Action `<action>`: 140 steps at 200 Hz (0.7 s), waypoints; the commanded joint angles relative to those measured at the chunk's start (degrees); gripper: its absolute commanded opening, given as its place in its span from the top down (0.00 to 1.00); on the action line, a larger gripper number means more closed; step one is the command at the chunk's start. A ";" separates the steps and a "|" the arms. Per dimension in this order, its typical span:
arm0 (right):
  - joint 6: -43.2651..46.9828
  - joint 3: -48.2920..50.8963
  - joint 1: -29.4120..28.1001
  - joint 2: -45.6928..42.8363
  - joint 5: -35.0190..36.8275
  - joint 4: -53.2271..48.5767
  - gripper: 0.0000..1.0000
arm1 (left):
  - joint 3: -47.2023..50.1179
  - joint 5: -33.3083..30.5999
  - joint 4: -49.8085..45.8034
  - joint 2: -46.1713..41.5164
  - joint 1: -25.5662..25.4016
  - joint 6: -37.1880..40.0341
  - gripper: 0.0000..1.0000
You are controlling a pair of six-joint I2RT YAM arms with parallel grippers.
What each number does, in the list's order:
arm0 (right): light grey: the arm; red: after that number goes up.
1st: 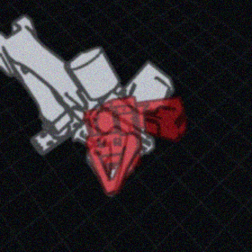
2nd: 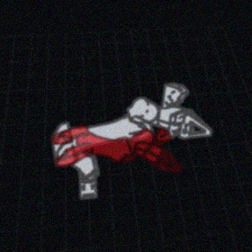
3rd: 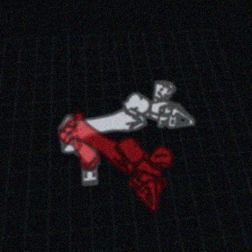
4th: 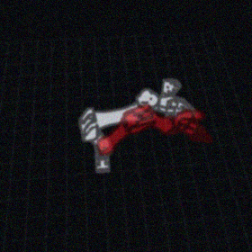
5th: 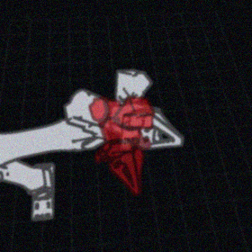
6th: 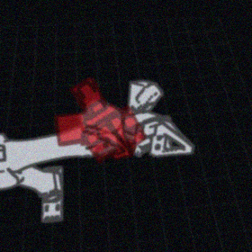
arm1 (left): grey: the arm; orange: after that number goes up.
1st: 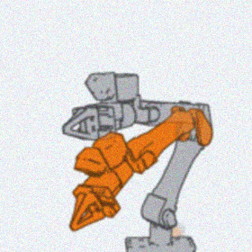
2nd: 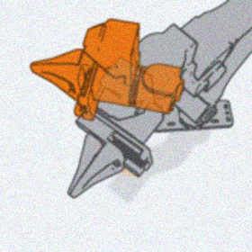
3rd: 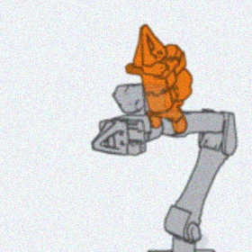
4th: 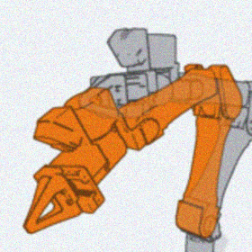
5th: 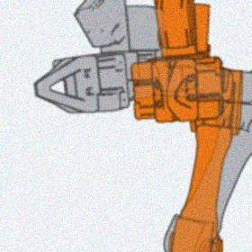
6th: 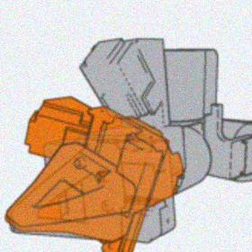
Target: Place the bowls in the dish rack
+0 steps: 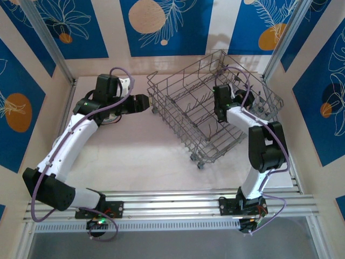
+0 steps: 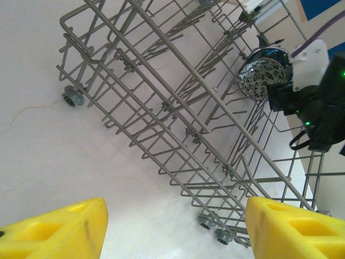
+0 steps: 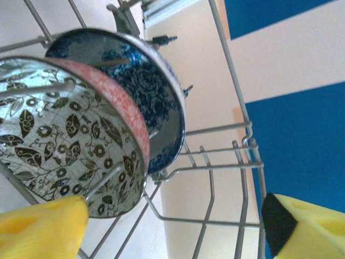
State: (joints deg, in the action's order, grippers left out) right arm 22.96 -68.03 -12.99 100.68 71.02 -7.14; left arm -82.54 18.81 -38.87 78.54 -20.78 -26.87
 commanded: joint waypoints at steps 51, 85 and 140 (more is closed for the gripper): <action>-0.27 -8.10 2.32 -5.26 -18.33 -6.62 0.01 | -5.06 -4.53 -3.91 1.23 1.83 -0.72 0.31; -5.91 -13.29 3.19 -6.85 -26.47 -14.92 0.01 | -3.74 -5.17 -7.62 0.35 6.13 -2.76 0.30; -13.68 -17.57 3.24 -8.93 -37.45 -24.75 0.00 | 1.01 -7.39 -19.04 -2.52 17.06 -3.89 0.35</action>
State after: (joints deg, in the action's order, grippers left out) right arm 14.68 -84.88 -9.72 94.85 40.62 -26.28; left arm -84.27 13.17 -49.74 78.48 -7.99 -29.30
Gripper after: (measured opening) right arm 0.999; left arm 0.660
